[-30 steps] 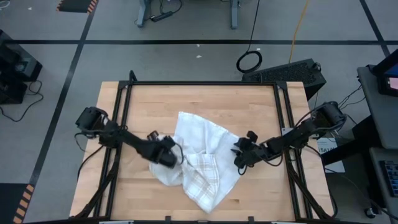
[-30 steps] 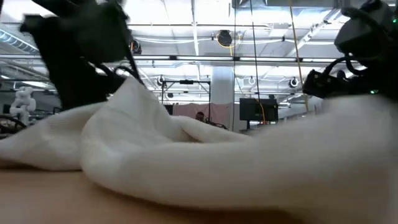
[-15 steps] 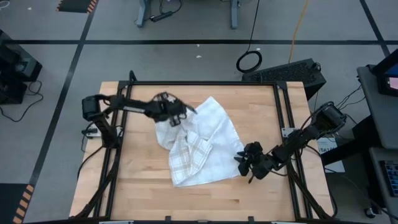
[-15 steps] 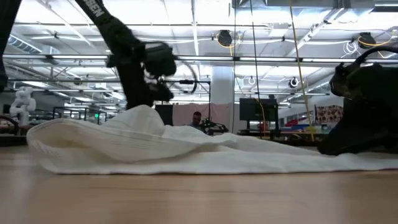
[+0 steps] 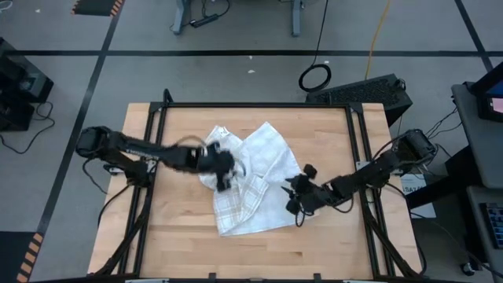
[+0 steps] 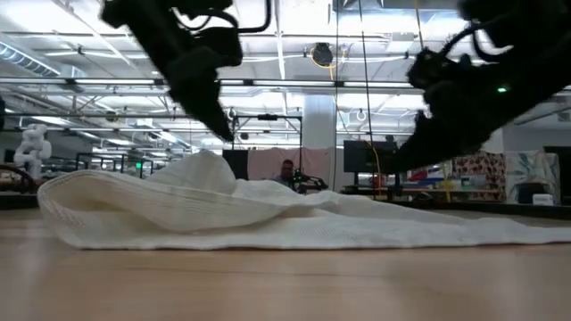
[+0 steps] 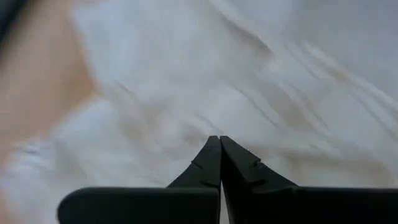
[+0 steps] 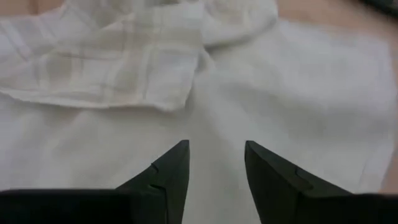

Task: Roll towel
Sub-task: Fold the brown checkered towel

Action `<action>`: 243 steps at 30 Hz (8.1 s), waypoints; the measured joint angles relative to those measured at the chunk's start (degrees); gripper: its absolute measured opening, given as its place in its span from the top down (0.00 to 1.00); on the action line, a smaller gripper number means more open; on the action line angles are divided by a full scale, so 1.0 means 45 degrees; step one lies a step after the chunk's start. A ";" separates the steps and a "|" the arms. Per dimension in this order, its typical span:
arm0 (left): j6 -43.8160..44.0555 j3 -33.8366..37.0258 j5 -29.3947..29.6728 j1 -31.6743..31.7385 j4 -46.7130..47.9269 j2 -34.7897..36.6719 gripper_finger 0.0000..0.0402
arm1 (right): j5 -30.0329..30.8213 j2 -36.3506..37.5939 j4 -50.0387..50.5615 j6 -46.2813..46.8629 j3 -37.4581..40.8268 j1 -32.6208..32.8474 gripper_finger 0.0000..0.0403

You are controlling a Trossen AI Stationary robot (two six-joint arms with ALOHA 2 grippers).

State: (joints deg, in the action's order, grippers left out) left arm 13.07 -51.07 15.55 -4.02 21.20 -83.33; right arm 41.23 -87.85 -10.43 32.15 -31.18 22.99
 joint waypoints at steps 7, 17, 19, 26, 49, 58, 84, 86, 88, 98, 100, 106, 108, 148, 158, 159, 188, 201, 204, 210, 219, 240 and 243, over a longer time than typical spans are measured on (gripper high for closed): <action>0.2860 0.1302 0.0608 -0.2476 -0.0405 -0.1440 0.99 | -0.2506 -0.0052 -0.0319 -0.2488 0.0093 -0.1998 0.64; 0.5968 0.1424 0.1807 -0.2970 0.4403 -0.1559 0.99 | -0.3326 -0.0330 -0.0477 0.1993 0.2144 -0.1231 0.64; 0.5681 0.1404 0.1910 -0.2970 0.4245 -0.1338 0.99 | -0.3240 -0.0311 -0.0577 0.2601 0.2269 -0.0686 0.64; 0.5574 0.0891 0.2705 -0.2970 0.4650 -0.0577 0.99 | -0.3730 -0.0305 -0.0403 0.3563 0.1784 0.0877 0.64; 0.4887 0.0677 0.4052 -0.4328 -0.8274 -0.3829 0.96 | -0.3292 -0.0335 0.2013 -0.2405 -0.2364 0.0607 0.64; 0.5375 0.0634 0.3658 -0.4297 -0.7015 -0.5214 0.95 | -0.4725 -0.0330 0.2508 -0.1342 -0.2379 0.0587 0.64; 0.5119 -0.3322 0.4778 -0.3753 0.1987 -0.4152 0.95 | -0.1503 -0.0316 0.1827 -0.4244 -0.1582 -0.0113 0.64; 0.5419 -0.3322 0.4379 -0.3280 0.1867 -0.4152 0.95 | -0.1201 -0.0316 0.1497 -0.4682 -0.1582 -0.0572 0.64; 0.5602 -0.3322 0.4066 -0.2977 0.1536 -0.4162 0.94 | -0.1243 -0.0316 0.1489 -0.4814 -0.1575 -0.1121 0.64; 0.4822 -0.3113 0.4971 -0.2592 0.2022 -0.4282 0.79 | -0.4814 -0.0641 -0.1697 -0.3973 0.0479 -0.2858 0.74; 0.4496 -0.2830 0.5030 -0.2459 0.2110 -0.4298 0.77 | -0.4852 -0.0641 -0.1732 -0.3641 0.0739 -0.2866 0.78; 0.4005 -0.1922 0.4612 -0.1581 0.2113 -0.4303 0.79 | -0.4815 -0.0614 -0.1835 -0.2651 0.1511 -0.2581 0.86; 0.4010 -0.1671 0.4315 -0.1365 0.2082 -0.4303 0.82 | -0.4779 -0.0577 -0.1842 -0.2277 0.1779 -0.2459 0.89; 0.6002 -0.1530 0.6232 -0.5817 -0.3236 -0.3574 0.57 | -0.4692 0.2401 0.0006 -0.0616 0.2264 0.0038 0.97; 0.5696 -0.2214 0.6275 -0.5807 -0.3450 -0.6742 0.43 | -0.4590 0.3147 0.0284 -0.0857 0.2240 0.0087 0.91; 0.5757 -0.2224 0.6275 -0.5802 -0.3417 -0.6861 0.43 | -0.4580 0.3147 0.0468 -0.0885 0.2240 0.0087 0.90; 0.7632 -0.2259 0.5895 -0.4981 -0.0319 -0.5299 0.90 | -0.4857 -0.0039 -0.4716 -0.1641 0.2216 0.2001 0.67; 0.7302 -0.2244 0.6972 -0.4531 -0.1165 -0.6285 0.64 | -0.4821 -0.1739 -0.5283 -0.0690 0.2192 0.1981 0.67; 0.6513 -0.2262 0.6926 -0.4266 -0.2284 -0.6256 0.63 | -0.4802 -0.1836 -0.5332 -0.0599 0.2171 0.1996 0.67; 0.5946 -0.2258 0.6143 -0.3597 -0.3046 -0.6251 0.62 | -0.4832 -0.1860 -0.5579 -0.0638 0.2196 0.1996 0.67; 0.6258 -0.2258 0.5663 -0.3456 -0.2939 -0.6302 0.66 | -0.4857 -0.1860 -0.5509 -0.0653 0.2196 0.1996 0.67; 0.7730 -0.2248 0.7104 -0.4588 -0.2475 -0.6429 0.99 | -0.4901 -0.1855 -0.5313 -0.0740 0.2201 0.1998 0.67; 0.8030 -0.2257 0.7583 -0.4932 -0.1813 -0.5904 0.99 | -0.4993 -0.1855 -0.5308 -0.0670 0.2201 0.1996 0.67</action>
State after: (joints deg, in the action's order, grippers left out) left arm 49.20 -61.23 49.68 -26.21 13.04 -109.90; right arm 18.77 -96.20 -34.32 29.14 -21.28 31.97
